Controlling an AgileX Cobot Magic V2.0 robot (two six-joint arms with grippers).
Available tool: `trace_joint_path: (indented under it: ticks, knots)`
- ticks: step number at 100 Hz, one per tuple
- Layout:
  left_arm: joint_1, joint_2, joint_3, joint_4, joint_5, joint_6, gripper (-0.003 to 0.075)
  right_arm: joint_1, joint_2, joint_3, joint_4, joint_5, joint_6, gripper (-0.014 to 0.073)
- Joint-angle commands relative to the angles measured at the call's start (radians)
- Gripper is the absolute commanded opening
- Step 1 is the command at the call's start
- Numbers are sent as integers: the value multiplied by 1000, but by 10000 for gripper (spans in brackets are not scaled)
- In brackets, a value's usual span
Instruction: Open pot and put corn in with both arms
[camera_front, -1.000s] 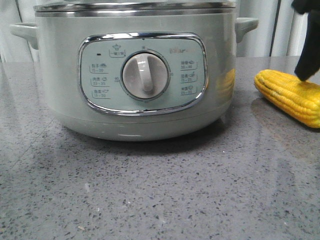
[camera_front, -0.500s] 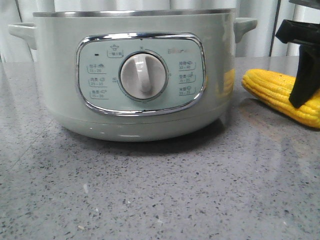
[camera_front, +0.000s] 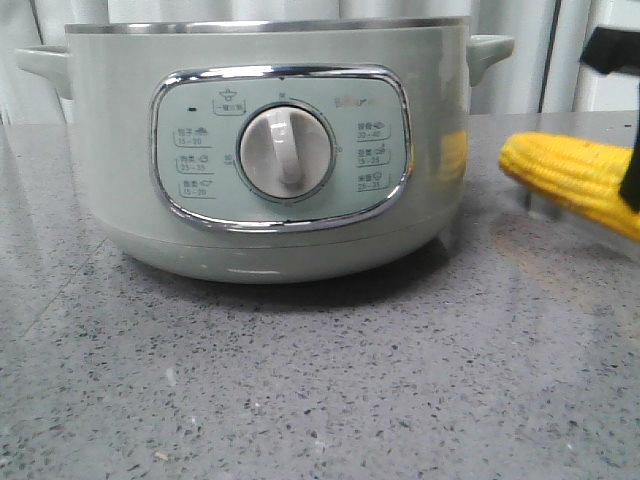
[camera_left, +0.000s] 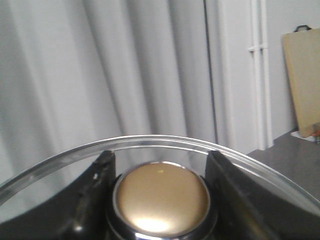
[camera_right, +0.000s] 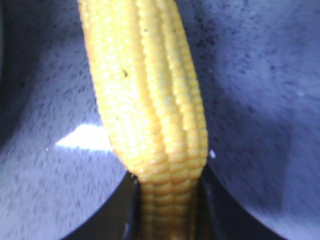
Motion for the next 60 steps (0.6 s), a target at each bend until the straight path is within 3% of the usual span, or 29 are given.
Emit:
trace_joint_path:
  ticks: [1, 23, 48, 60]
  knots:
    - [57, -105, -38, 63, -34, 4, -20, -3, -108, -24, -31, 16, 14, -69]
    - [251, -231, 50, 150, 126, 4, -20, -3, -345, -30, -61, 72, 34, -69]
    - [405, -326, 295, 141, 106, -6, -20, -3, -509, -122, -18, 97, 27, -69]
    - [446, -333, 422, 42, 19, -7, -20, -2, -485, -192, 65, 154, -9, -69]
